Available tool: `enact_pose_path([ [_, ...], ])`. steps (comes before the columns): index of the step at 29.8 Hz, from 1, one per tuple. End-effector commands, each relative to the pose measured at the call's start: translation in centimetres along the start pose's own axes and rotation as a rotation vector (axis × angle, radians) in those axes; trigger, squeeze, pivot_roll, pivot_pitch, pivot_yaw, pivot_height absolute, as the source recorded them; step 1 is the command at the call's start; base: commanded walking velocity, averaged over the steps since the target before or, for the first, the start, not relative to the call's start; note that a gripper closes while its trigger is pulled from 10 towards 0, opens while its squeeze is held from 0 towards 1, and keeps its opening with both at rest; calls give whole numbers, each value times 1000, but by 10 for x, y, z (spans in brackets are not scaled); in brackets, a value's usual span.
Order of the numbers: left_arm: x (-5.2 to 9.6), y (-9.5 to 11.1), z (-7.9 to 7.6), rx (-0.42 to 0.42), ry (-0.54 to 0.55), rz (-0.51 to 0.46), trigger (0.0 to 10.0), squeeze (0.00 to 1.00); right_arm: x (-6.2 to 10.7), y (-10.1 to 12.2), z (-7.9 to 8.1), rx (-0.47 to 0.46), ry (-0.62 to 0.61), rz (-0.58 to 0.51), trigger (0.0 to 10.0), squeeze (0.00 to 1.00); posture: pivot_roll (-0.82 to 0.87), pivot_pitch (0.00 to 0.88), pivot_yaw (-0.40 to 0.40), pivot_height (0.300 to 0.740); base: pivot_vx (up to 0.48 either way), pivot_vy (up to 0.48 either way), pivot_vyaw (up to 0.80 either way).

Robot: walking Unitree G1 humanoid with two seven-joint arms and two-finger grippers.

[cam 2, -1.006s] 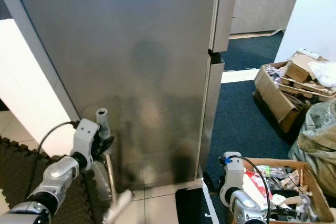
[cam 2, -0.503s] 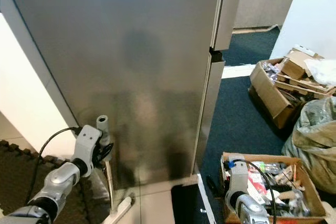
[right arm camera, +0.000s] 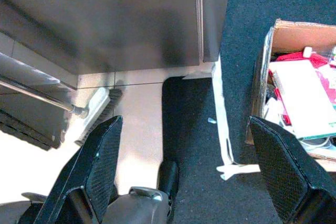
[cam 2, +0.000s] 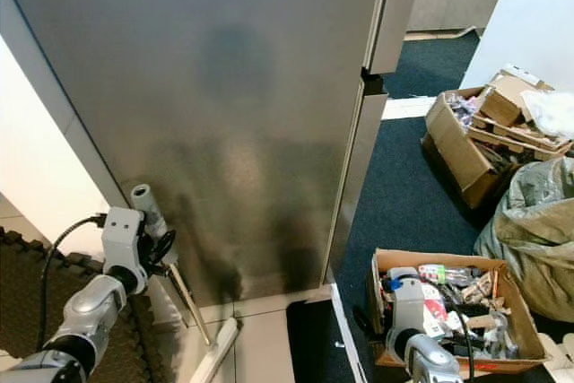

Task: Sweep floor

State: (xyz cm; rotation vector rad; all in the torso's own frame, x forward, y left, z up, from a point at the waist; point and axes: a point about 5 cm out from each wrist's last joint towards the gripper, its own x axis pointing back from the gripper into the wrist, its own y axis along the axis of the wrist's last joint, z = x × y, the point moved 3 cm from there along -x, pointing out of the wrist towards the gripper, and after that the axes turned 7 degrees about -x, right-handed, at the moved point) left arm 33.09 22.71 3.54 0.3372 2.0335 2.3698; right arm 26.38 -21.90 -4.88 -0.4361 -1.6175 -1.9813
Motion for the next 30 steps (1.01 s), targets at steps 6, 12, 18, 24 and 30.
enact_pose_path([
  [6,-3,7,-1,-13,12,-30,10000,0,5,-7,-3,27,6,17,10000,0,-103,152,-50,740,0,0,0],
  [12,1,2,8,-62,49,1,10000,941,6,-8,-3,30,13,18,10000,0,-102,159,-51,740,0,0,0],
  [18,5,2,28,-109,130,28,10000,1000,5,-9,0,23,23,11,10000,0,-104,161,-50,740,0,0,0],
  [24,7,9,46,-145,210,26,10000,1000,5,-8,1,19,31,5,10000,0,-103,156,-46,740,0,0,0],
  [30,10,14,58,-172,276,17,10000,1000,4,-7,3,16,34,1,10000,0,-98,147,-43,740,0,0,0],
])
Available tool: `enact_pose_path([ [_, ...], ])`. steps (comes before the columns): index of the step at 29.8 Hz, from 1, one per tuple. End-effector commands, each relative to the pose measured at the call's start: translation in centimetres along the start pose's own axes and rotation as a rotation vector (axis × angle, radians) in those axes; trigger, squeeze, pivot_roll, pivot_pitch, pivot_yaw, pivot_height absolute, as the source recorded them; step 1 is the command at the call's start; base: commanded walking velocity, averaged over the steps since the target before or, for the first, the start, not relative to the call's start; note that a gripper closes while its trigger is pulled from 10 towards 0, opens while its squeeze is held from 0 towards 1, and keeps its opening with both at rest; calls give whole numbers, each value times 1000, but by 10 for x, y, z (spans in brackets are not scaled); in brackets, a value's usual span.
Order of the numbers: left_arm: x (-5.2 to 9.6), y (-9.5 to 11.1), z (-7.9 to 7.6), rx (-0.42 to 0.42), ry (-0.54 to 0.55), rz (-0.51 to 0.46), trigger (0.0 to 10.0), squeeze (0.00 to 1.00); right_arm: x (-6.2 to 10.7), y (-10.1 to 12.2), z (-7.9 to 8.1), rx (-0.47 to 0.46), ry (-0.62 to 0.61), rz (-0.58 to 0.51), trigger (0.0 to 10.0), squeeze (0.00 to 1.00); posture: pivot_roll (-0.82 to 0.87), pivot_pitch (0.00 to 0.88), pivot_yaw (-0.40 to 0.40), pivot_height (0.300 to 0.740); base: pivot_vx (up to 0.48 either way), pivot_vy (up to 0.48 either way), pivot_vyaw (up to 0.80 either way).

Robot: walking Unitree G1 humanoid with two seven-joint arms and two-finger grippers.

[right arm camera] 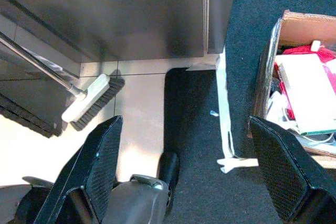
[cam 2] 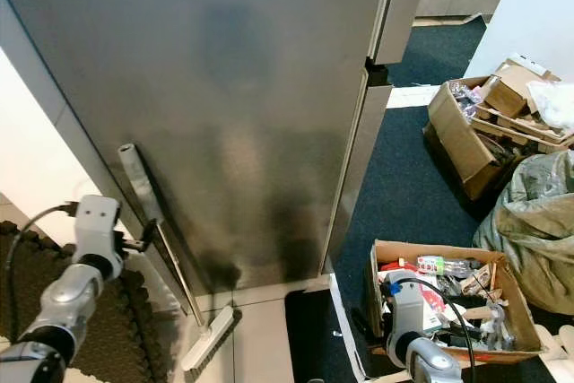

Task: Sweep floor

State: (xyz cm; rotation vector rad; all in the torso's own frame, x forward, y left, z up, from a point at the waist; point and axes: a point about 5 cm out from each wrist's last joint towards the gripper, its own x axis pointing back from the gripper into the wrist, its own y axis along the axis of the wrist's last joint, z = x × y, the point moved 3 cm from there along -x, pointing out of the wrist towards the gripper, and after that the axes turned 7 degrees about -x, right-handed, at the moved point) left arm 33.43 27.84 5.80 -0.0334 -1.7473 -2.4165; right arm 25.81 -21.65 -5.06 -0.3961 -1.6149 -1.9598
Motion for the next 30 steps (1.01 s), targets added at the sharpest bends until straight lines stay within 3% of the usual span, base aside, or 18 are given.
enact_pose_path([
  [1,0,2,6,-24,28,-11,10000,1000,0,-1,1,-3,3,-2,10000,0,-93,144,-44,740,0,0,0],
  [5,-1,5,7,-22,40,-28,10000,1000,0,-1,2,-3,4,-2,10000,0,-92,142,-44,740,0,0,0],
  [9,-3,13,-9,53,9,-80,10000,1000,-3,2,3,-1,1,-4,10000,0,-82,116,-37,740,0,0,0],
  [10,-3,14,-21,105,-40,-94,10000,871,-4,3,4,-1,-1,-4,10000,0,-79,107,-35,740,0,0,0],
  [11,-3,14,-21,105,-40,-94,10000,871,-4,3,4,-1,-1,-4,10000,0,-79,107,-35,740,0,0,0],
  [12,-2,14,-31,142,-80,-101,10000,627,-4,3,4,-1,-3,-4,10000,0,-79,104,-34,740,0,0,0],
  [13,-2,14,-31,142,-80,-101,10000,627,-4,3,4,-1,-3,-4,10000,0,-79,104,-34,740,0,0,0],
  [14,0,10,-47,182,-147,-87,10000,0,-5,4,5,-1,-10,-2,10000,0,-72,85,-31,740,0,0,0],
  [17,2,7,-59,202,-196,-71,10000,0,-6,5,5,-2,-18,2,10000,0,-69,69,-31,740,0,0,0],
  [21,15,-23,-91,309,-279,102,10000,0,-11,4,7,-11,-53,33,10000,0,-66,7,-27,740,0,0,0],
  [26,20,-33,-96,324,-286,156,10000,0,-11,1,6,-5,-74,51,10000,0,-60,0,-24,740,0,0,0],
  [30,36,-60,-100,347,-271,287,10000,0,-8,-9,0,2,-125,93,10000,0,-56,0,-14,740,0,0,0],
])
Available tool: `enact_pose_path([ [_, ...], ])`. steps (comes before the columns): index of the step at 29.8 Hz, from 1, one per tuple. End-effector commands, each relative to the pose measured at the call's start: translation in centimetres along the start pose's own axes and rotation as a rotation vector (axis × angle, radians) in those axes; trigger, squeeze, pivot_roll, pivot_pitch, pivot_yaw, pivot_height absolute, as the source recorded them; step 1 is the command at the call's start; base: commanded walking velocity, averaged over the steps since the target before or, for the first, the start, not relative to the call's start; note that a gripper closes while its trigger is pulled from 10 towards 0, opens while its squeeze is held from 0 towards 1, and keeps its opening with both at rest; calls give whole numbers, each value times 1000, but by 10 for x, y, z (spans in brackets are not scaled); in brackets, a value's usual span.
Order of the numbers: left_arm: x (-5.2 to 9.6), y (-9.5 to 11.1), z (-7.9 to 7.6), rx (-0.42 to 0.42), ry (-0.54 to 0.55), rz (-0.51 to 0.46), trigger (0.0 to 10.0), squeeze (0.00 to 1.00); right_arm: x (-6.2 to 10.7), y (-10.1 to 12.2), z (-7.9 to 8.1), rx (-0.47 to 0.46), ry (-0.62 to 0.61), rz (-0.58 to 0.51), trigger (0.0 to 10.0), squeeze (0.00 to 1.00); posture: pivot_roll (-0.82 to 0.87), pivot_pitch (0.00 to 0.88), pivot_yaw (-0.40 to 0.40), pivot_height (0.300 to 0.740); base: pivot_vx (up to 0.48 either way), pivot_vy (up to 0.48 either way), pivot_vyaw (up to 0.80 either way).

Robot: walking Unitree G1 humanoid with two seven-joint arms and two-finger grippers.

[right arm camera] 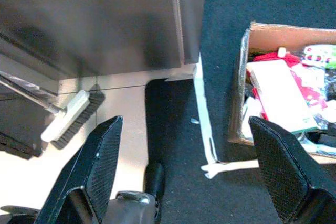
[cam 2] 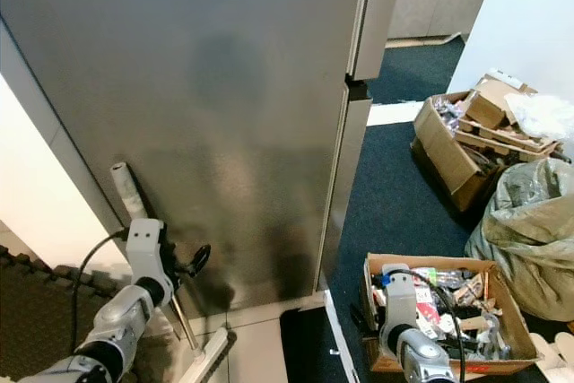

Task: Sweep floor

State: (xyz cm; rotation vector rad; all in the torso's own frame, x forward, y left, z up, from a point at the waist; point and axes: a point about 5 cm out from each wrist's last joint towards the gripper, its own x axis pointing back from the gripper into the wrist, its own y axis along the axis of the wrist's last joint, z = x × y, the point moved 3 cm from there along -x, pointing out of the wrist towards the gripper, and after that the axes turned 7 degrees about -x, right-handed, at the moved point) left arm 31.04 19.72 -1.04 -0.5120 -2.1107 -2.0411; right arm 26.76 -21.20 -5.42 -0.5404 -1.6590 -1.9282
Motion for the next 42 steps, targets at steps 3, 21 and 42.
enact_pose_path([
  [3,16,-38,5,73,58,149,10000,0,4,-18,-6,-13,-53,70,10000,0,-58,0,-11,740,0,0,0],
  [21,63,-116,3,95,164,481,10000,0,12,-55,-7,-26,-138,216,10000,0,-74,0,-3,740,0,0,0],
  [42,80,-131,16,84,233,580,10000,0,18,-70,-9,-54,-183,259,10000,0,-33,0,14,740,-23,0,0],
])
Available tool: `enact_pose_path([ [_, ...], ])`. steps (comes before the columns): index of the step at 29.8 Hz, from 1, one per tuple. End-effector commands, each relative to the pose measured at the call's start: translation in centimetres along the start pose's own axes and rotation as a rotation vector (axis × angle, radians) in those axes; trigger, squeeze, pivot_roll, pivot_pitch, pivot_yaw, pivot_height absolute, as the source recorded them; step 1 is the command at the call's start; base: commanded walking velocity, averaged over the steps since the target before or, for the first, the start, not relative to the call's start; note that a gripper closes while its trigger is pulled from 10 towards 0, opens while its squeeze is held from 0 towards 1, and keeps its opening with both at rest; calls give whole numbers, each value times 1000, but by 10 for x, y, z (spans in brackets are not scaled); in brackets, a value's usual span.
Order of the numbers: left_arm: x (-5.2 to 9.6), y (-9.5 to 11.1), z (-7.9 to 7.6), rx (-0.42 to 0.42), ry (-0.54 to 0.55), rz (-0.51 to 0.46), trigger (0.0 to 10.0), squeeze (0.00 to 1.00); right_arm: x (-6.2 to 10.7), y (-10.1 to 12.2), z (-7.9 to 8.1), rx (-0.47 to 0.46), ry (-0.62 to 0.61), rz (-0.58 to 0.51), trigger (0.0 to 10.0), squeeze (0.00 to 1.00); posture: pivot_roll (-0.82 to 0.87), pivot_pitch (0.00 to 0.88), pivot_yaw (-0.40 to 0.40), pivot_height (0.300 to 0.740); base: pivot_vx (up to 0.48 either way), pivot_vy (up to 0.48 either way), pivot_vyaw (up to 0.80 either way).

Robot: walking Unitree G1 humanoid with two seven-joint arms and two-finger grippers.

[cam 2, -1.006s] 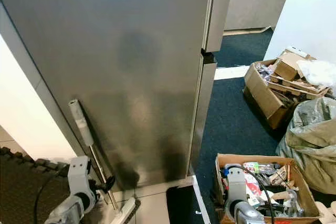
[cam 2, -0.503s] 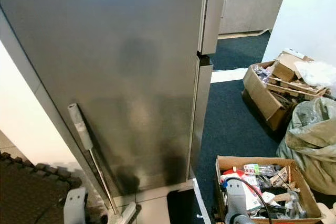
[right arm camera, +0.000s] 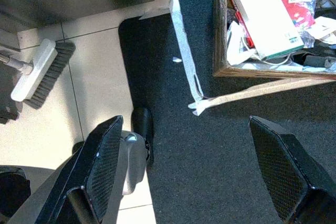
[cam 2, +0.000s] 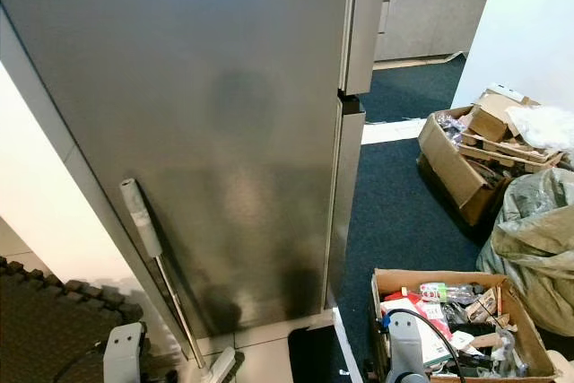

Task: Sweep floor

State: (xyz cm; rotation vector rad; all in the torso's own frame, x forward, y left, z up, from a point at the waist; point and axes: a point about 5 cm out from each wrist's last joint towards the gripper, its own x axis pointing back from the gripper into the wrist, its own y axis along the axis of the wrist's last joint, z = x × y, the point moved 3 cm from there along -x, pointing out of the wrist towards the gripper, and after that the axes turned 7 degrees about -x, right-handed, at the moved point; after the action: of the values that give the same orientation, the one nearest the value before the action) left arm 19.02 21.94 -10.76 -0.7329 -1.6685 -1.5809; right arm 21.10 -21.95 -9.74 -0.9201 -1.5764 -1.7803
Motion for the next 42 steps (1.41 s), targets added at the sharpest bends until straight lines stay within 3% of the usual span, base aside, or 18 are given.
enact_pose_path([
  [1,0,4,4,-9,12,-2,10000,0,-1,-3,4,-3,5,15,10000,0,-29,0,13,740,-266,0,0],
  [11,4,-5,22,33,50,18,10000,0,-1,-3,10,13,24,20,10000,0,-18,0,2,740,-292,0,0],
  [28,2,-13,2,53,28,28,10000,0,0,-7,6,49,22,31,10000,0,-26,0,1,740,-326,0,0],
  [42,3,-14,3,52,23,35,10000,0,0,-6,4,49,20,29,10000,0,-33,0,0,740,-331,0,0],
])
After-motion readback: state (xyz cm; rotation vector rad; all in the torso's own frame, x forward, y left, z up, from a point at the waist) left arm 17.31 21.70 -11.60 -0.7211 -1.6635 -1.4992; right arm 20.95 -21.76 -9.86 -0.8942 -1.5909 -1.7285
